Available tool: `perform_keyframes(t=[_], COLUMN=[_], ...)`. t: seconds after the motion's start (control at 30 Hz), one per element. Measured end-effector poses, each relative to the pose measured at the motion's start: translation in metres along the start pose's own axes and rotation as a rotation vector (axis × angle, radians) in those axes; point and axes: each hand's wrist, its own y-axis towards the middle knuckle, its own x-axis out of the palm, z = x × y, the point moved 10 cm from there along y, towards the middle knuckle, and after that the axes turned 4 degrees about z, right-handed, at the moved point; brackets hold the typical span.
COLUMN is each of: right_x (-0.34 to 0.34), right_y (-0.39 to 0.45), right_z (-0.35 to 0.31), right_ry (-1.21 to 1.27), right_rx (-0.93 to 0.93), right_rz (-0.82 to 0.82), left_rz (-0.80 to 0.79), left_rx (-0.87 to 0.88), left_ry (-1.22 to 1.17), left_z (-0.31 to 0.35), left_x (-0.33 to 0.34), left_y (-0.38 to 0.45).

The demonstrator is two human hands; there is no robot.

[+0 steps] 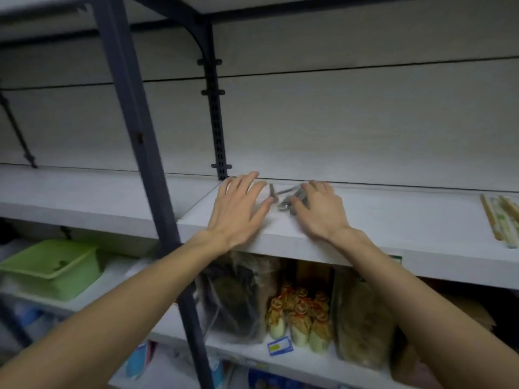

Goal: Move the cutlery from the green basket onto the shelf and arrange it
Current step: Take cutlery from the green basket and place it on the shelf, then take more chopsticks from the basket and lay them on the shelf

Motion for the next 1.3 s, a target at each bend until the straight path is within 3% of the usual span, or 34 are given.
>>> perform_keyframes(t=[0.2,0.33,0.4,0.53,0.63,0.8,0.97,1.13,1.3], right_x=[-0.024,0.019,0.067,0.181,0.257,0.379,0.489,0.579,0.648], right_y=[-0.064,-0.102,-0.112,-0.109,-0.106,-0.099,-0.071,-0.001,0.044], right_z=[-0.118,-0.245,-0.317,-0.418,-0.473,-0.534,-0.581,-0.626,-0.649], right_ry=[0.233,0.313,0.272,0.202,0.123,0.050,0.030,0.082,0.245], right_rx=[-0.080,-0.244,-0.395,-0.455,-0.529,-0.482,-0.467,-0.404,-0.203], right_rz=[0.460,0.525,0.407,0.021,-0.265,-0.557,-0.640,-0.729,-0.843], left_rz=[0.346,0.350,0.200,-0.195,-0.442,-0.708,-0.840,-1.004,-1.046], left_rx=[0.245,0.118,0.008,-0.266,-0.431,-0.616,-0.736,-0.688,-0.614], left_ry=[0.015,0.089,0.173,0.302,0.367,0.347,0.316,0.219,0.140], left_z=[-0.063,-0.175,-0.238,-0.359,-0.436,-0.553,-0.663,-0.754,-0.826], left_x=[-0.110,-0.138,-0.125,-0.090,-0.083,-0.061,-0.018,0.043,0.083], left_y=[-0.084,-0.141,-0.170,-0.239,-0.288,-0.364,-0.406,-0.391,-0.352])
